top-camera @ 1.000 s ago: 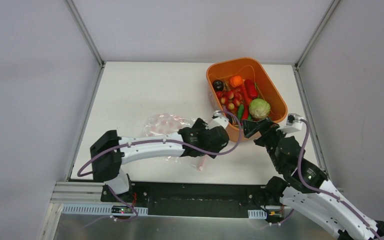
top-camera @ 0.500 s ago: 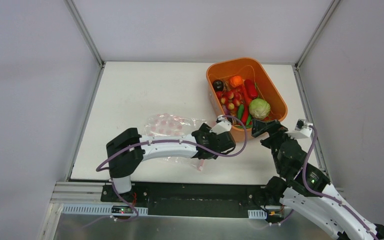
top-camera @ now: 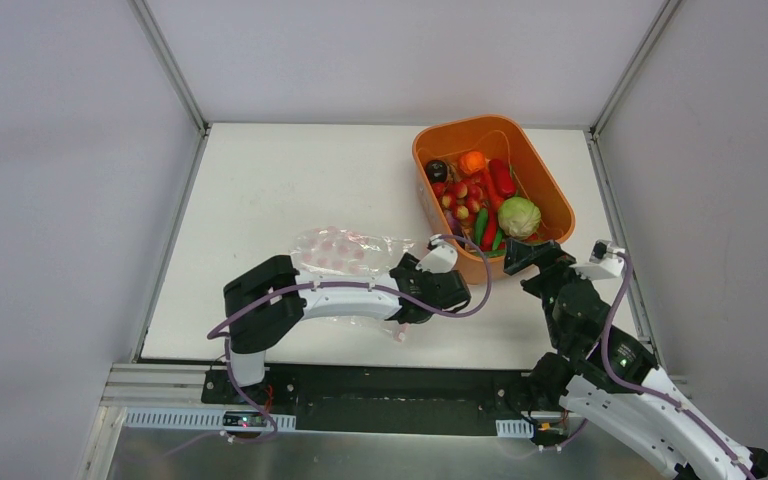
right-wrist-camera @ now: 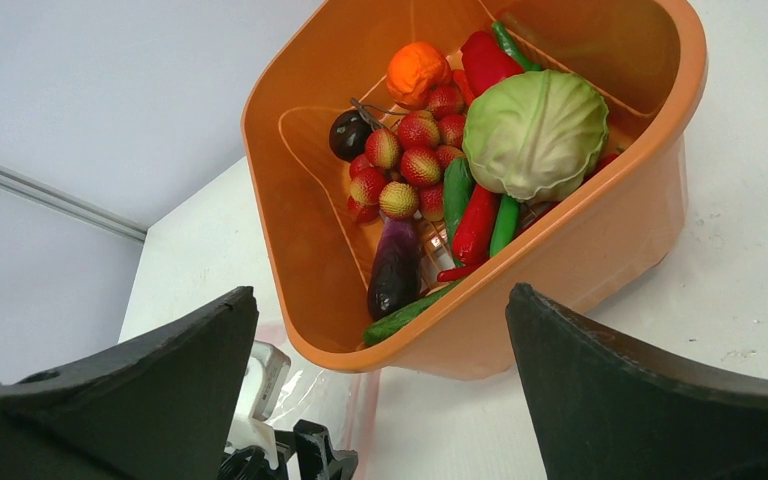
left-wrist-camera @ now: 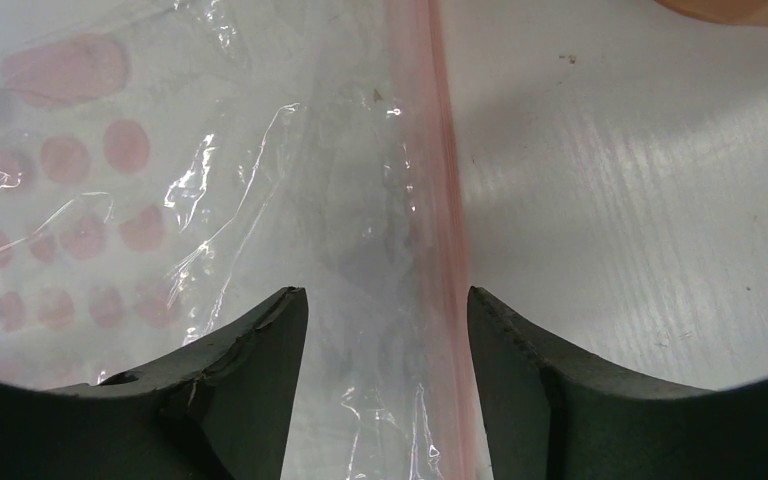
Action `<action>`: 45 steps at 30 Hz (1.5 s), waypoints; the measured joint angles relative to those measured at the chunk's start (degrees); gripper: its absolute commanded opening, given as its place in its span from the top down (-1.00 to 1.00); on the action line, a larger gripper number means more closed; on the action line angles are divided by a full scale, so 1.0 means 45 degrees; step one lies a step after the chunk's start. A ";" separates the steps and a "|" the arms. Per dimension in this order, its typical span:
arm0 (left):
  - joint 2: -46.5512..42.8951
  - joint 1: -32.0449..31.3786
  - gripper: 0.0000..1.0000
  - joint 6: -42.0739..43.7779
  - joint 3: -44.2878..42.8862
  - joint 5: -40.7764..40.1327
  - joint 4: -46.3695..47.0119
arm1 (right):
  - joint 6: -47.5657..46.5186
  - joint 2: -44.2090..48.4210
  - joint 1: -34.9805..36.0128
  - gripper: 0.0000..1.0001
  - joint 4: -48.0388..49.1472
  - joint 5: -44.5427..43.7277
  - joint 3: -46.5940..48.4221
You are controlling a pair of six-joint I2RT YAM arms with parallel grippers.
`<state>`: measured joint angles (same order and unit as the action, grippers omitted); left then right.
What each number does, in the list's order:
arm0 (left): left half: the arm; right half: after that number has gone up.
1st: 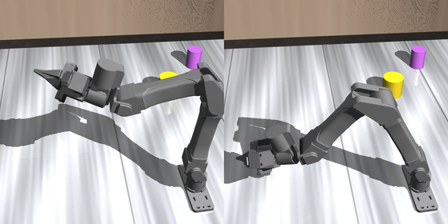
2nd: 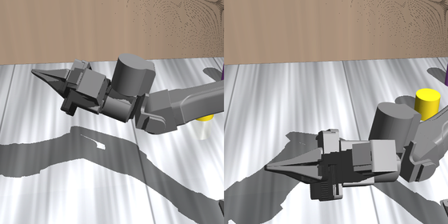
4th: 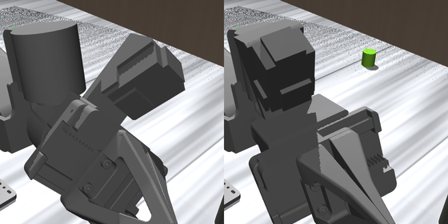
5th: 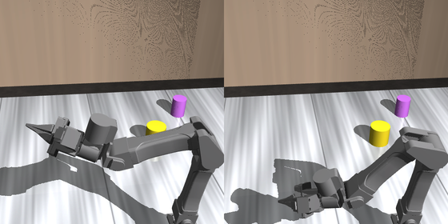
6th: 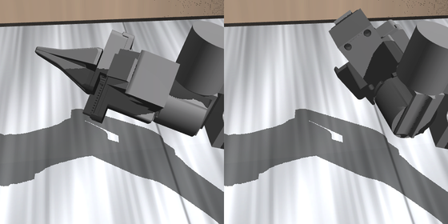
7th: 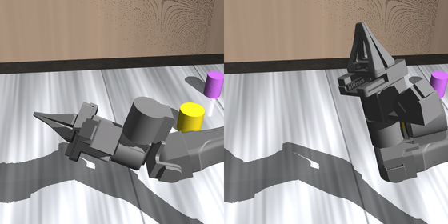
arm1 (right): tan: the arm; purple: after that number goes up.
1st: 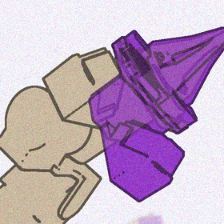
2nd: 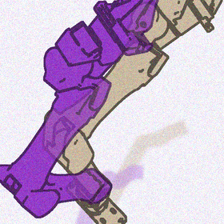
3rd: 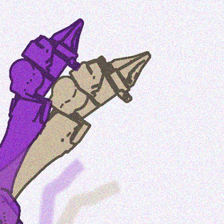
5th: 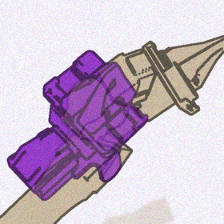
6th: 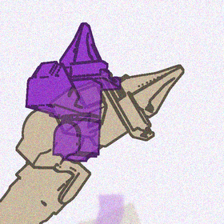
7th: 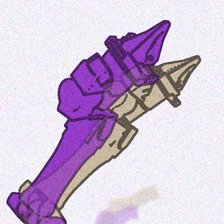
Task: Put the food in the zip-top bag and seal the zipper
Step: Pick up the zipper food storage bag at the center of the board.
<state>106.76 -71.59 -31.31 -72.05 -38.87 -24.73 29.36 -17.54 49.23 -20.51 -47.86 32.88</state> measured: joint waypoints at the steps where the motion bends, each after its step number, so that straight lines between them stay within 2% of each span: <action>1: 0.0000 0.0000 -0.14 -0.0049 0.0044 -0.0049 0.0010 | 0.0005 0.0000 0.0000 -0.97 -0.0019 -0.0005 -0.0005; 4: 0.0019 0.0000 0.00 -0.0238 0.0058 -0.0160 0.0044 | 0.0019 0.0005 0.0000 -0.97 -0.0024 -0.0068 -0.0005; 13: 0.0243 0.0000 0.05 -0.0486 0.0092 -0.0471 0.0058 | 0.0058 -0.0039 0.0000 -0.97 0.0034 -0.0078 -0.0170; 16: 0.0262 0.0000 0.12 -0.0500 0.0126 -0.0481 0.0063 | 0.0063 -0.0155 0.0000 -0.97 0.0049 -0.0073 -0.0199; 18: 0.0311 0.0000 0.23 -0.0520 0.0131 -0.0481 0.0083 | 0.0097 -0.0257 0.0000 -0.97 0.0078 -0.0078 -0.0199; 23: 0.0486 0.0000 0.29 -0.0588 0.0189 -0.0491 0.0107 | 0.0151 -0.0330 0.0000 -0.97 0.0160 -0.0107 -0.0267; 33: 0.0622 0.0000 0.96 -0.0903 0.0335 -0.0767 0.0102 | 0.0165 -0.0398 0.0000 -0.97 0.0228 -0.0175 -0.0408; 35: 0.0583 0.0000 1.00 -0.0971 0.0466 -0.0884 0.0107 | 0.0185 -0.0437 0.0000 -0.98 0.0233 -0.0175 -0.0408; 41: -0.0670 -0.0015 1.00 -0.1175 0.1258 -0.1477 -0.0039 | 0.0194 -0.0583 0.0000 -0.92 0.0291 0.0087 -0.0408; 45: -0.3075 -0.0010 1.00 -0.1195 0.2132 -0.1938 0.0083 | 0.0165 -0.0937 0.0000 -0.89 0.0398 0.1049 -0.0350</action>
<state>92.92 -71.64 -36.69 -62.46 -47.59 -24.36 30.11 -21.76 49.23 -18.72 -43.13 31.31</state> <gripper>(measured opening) 0.009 0.955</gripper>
